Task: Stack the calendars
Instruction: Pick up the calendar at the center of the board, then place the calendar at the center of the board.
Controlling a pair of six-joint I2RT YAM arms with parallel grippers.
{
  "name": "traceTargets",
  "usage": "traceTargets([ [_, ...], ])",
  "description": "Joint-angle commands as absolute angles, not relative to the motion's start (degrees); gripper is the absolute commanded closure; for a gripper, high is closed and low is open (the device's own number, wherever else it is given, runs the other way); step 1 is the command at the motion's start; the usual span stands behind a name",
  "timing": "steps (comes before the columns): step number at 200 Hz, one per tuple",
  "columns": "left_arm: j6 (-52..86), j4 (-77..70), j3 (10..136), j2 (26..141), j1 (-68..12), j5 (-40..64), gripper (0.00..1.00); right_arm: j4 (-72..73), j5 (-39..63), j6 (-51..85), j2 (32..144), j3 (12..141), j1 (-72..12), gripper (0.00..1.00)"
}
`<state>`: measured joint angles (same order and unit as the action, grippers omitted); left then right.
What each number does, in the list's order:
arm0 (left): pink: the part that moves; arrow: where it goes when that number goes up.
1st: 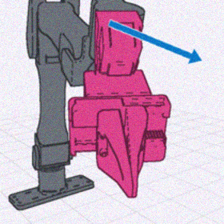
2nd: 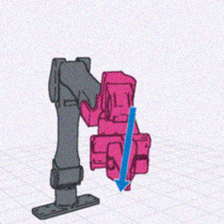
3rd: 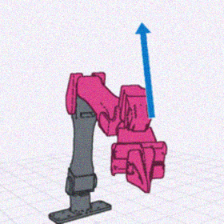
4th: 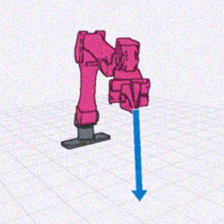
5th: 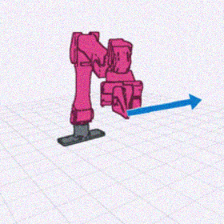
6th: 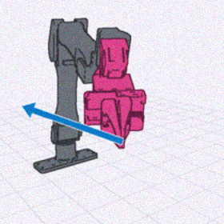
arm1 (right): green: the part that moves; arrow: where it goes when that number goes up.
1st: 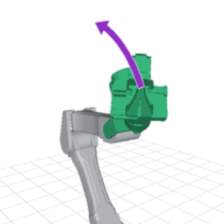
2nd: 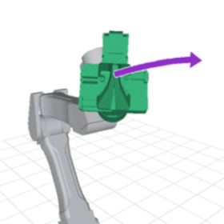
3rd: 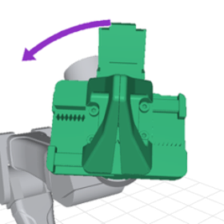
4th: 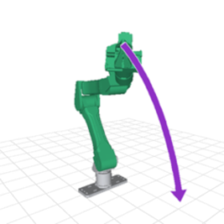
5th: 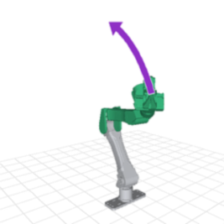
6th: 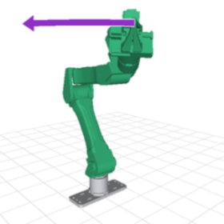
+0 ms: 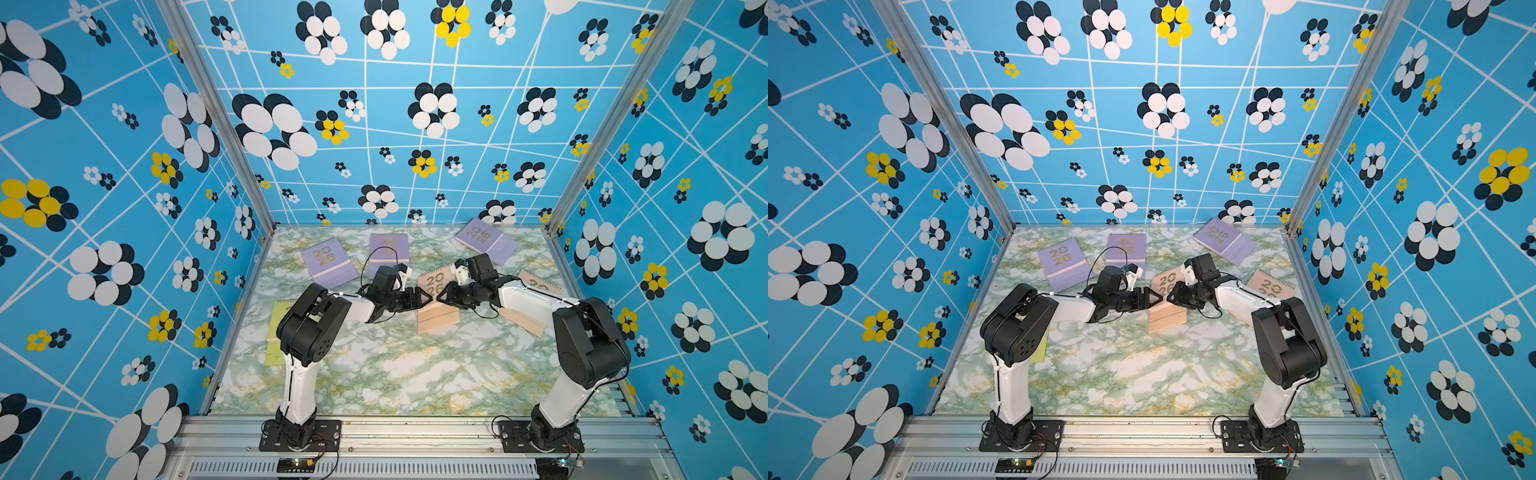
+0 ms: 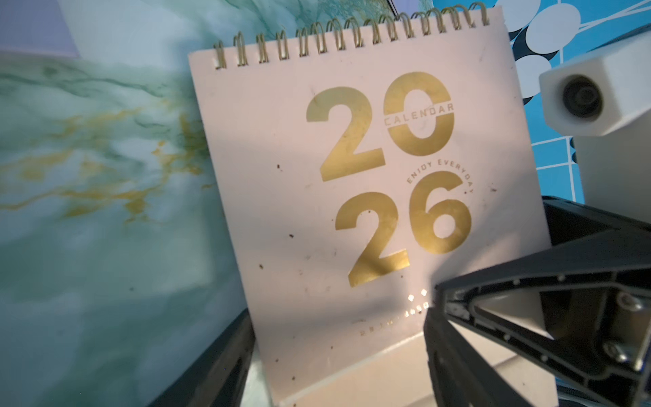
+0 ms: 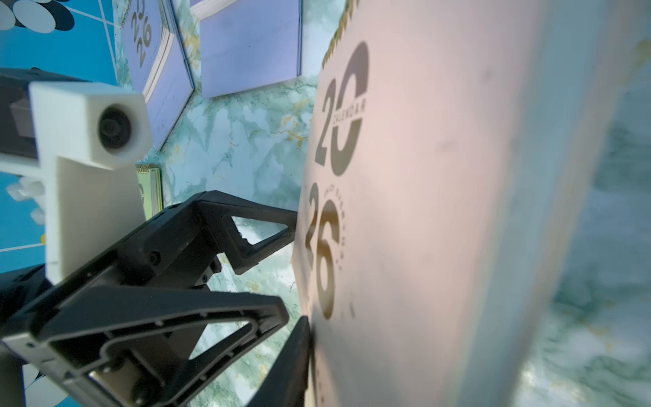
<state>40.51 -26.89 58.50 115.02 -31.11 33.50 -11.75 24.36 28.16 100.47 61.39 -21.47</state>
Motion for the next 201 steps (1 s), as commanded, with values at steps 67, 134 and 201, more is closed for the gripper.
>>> traceTargets([
  [67,36.3,-26.2,57.5,108.7,-31.0,33.7,0.23,-9.7,22.9,30.6,97.7,60.3,-22.1,1.0],
  [134,29.8,-19.3,52.7,96.9,-26.4,29.0,0.19,-9.5,21.8,34.0,90.6,56.2,-25.1,1.0],
  [201,27.2,-16.6,46.3,86.9,-25.9,27.6,0.17,-0.3,18.8,44.1,84.0,47.5,-32.5,1.0],
])
